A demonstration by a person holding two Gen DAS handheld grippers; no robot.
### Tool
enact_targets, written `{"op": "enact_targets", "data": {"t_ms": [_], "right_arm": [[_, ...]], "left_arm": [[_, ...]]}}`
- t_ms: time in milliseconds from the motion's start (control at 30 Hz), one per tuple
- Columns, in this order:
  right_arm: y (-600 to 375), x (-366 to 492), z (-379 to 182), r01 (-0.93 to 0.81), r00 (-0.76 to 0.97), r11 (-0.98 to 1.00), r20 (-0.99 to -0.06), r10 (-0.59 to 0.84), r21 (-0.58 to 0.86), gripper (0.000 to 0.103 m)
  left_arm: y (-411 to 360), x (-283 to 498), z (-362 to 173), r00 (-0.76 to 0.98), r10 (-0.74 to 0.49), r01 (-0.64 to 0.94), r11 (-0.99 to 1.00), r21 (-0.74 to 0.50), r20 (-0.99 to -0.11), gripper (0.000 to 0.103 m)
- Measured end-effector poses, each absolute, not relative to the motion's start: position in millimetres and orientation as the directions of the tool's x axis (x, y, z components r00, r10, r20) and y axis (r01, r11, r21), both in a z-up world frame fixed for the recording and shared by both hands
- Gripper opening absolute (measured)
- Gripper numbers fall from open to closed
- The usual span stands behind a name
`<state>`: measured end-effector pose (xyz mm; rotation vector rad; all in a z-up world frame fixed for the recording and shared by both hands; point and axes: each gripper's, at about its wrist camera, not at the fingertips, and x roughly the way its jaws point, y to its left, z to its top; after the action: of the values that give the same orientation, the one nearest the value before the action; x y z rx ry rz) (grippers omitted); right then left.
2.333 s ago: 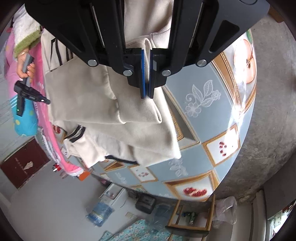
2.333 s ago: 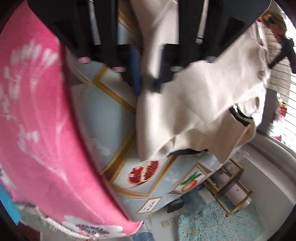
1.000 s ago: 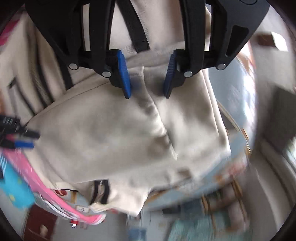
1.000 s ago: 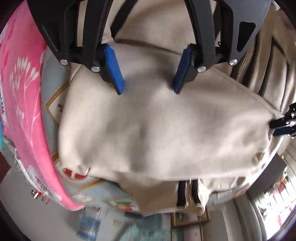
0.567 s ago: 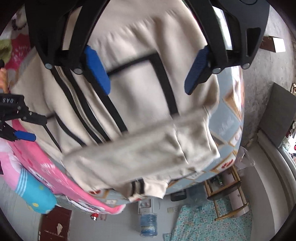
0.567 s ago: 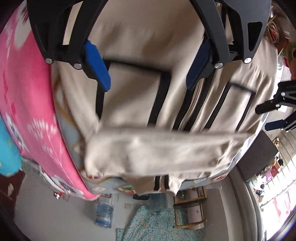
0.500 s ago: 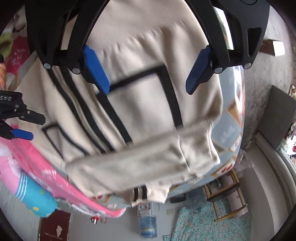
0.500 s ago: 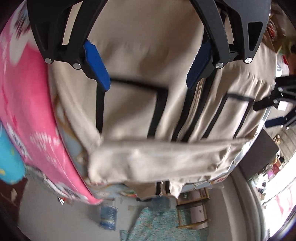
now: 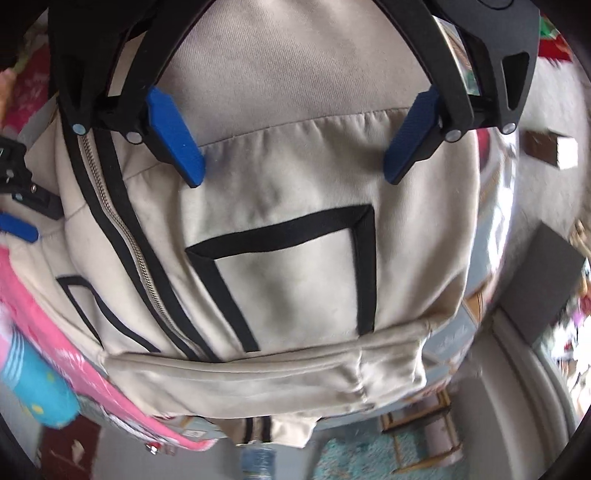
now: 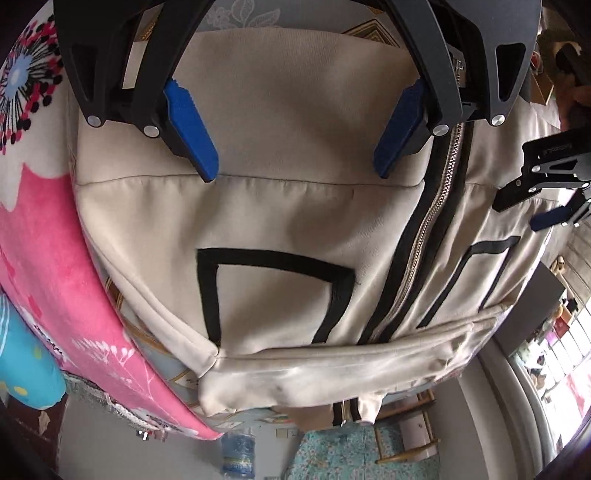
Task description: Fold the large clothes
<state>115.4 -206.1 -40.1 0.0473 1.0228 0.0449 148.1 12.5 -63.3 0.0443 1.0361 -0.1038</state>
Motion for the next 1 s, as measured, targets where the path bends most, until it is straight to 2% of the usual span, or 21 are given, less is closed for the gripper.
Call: {"op": "enact_targets", "data": {"t_ms": [167, 400, 567, 1000], "right_arm": [[-203.7, 111.3, -49.1, -0.031, 0.537, 0.999, -0.843, 0.034, 0.020, 0.090], [-209.5, 109.9, -41.5, -0.011, 0.549, 0.997, -0.833, 0.068, 0.074, 0.090], [-203.0, 108.2, -49.9, -0.034, 0.551, 0.999, -0.833, 0.042, 0.027, 0.091], [-203.8, 108.9, -50.6, -0.041, 0.547, 0.999, -0.836, 0.046, 0.028, 0.093]], "left_arm": [[14.2, 146.6, -65.0, 0.515, -0.073, 0.101, 0.995, -0.024, -0.854, 0.096], [13.5, 146.2, -65.4, 0.518, -0.073, 0.102, 0.995, -0.023, -0.852, 0.096], [14.1, 146.5, -65.2, 0.515, -0.074, 0.103, 0.994, -0.024, -0.854, 0.096], [13.5, 147.0, -65.2, 0.513, -0.074, 0.103, 0.994, -0.024, -0.855, 0.096]]}}
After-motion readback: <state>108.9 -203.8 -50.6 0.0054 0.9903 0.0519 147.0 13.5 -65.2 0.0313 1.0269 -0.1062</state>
